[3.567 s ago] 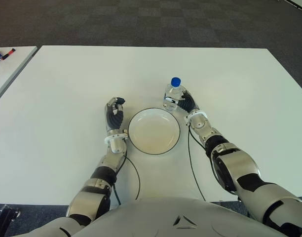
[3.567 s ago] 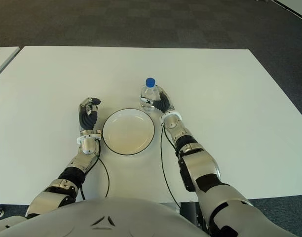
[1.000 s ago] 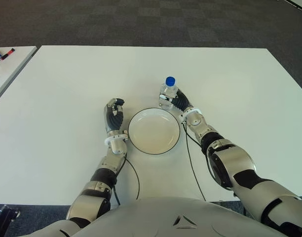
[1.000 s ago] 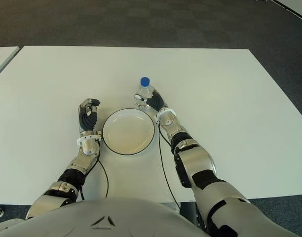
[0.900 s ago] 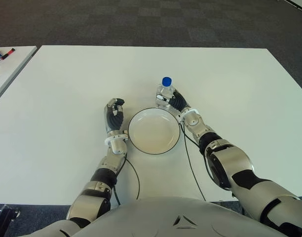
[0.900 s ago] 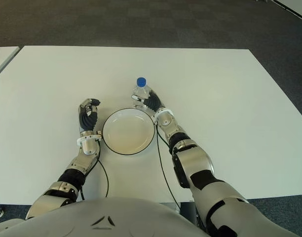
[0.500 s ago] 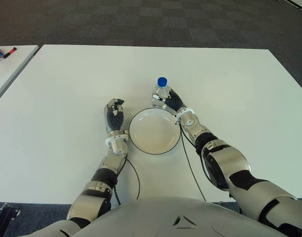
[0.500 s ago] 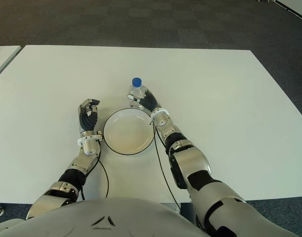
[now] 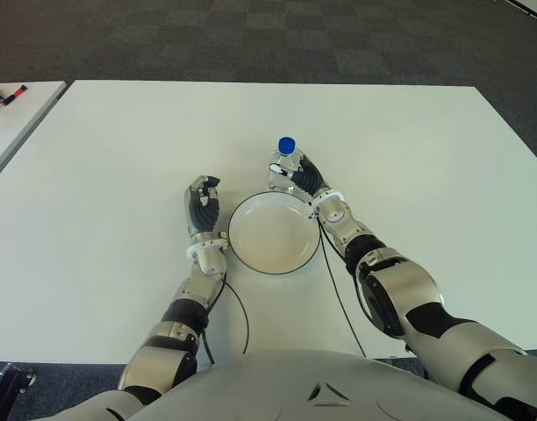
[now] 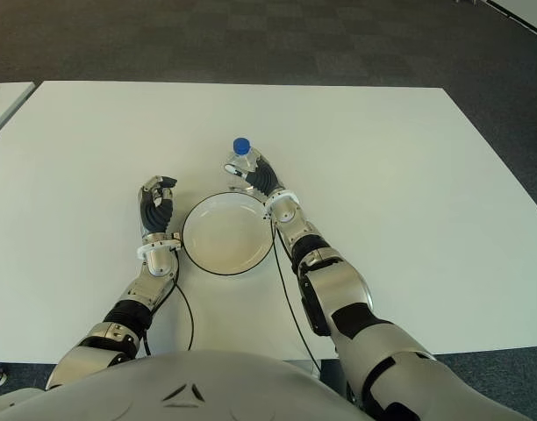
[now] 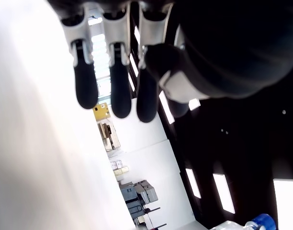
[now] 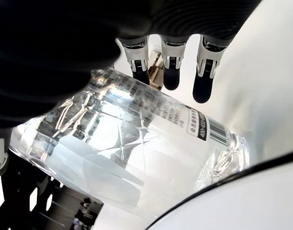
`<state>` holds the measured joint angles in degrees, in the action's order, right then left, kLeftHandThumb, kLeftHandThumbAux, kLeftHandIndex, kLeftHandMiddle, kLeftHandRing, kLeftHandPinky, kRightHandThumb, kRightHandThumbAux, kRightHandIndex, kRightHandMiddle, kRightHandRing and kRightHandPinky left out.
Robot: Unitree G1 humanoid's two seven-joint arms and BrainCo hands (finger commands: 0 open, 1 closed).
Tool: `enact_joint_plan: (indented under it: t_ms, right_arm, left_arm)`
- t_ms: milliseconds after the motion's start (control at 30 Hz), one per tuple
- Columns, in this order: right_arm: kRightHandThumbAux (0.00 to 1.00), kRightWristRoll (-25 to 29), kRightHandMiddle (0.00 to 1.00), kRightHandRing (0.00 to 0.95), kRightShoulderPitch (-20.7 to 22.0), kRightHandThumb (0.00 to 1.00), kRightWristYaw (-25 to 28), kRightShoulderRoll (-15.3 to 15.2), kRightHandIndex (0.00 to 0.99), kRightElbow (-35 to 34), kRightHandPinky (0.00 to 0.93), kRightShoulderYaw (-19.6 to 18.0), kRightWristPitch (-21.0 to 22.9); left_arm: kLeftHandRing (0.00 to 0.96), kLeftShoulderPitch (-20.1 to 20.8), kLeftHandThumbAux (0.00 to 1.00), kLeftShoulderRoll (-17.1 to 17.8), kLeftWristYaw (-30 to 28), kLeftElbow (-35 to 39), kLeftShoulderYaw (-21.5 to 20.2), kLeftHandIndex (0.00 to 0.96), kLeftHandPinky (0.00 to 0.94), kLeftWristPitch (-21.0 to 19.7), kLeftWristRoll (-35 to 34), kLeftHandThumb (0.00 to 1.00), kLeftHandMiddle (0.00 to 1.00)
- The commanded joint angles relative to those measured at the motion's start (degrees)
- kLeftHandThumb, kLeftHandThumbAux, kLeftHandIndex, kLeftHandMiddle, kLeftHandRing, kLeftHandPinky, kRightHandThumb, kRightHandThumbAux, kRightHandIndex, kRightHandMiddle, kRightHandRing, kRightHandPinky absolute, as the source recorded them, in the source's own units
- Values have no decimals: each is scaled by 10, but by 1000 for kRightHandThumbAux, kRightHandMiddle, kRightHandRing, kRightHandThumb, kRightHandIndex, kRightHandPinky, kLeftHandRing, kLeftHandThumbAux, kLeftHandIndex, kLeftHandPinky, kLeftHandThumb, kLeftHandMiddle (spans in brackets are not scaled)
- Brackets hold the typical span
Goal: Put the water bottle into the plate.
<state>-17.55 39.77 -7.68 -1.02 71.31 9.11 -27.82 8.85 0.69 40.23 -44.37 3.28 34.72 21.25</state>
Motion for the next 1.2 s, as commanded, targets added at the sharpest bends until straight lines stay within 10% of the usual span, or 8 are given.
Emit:
enact_joint_plan:
  t_ms: [33,633,933,1200]
  right_arm:
    - [390,4,46,79,-5,570,-11,6,12,-4,193,-2,-1]
    - [408,14,86,116,-6,575,1,5,57,6,221,-18,5]
    - [579,2,314,300,-7,708,-39,2,350,12,358,-10,4]
    - [699,3,386,372,-9,721,-57,2,418,21,401,-15,-3]
  left_arm:
    - [387,4,672,7,21,-15,2,470,413,-4,14,845,420]
    - [374,11,672,13,39,-31,5,473,415,-4,22,844,417]
    - [352,12,674,16,34,-35,6,470,380,-17,22,842,414]
    - [362,9,673,15,42,-32,7,467,399,-11,25,843,418]
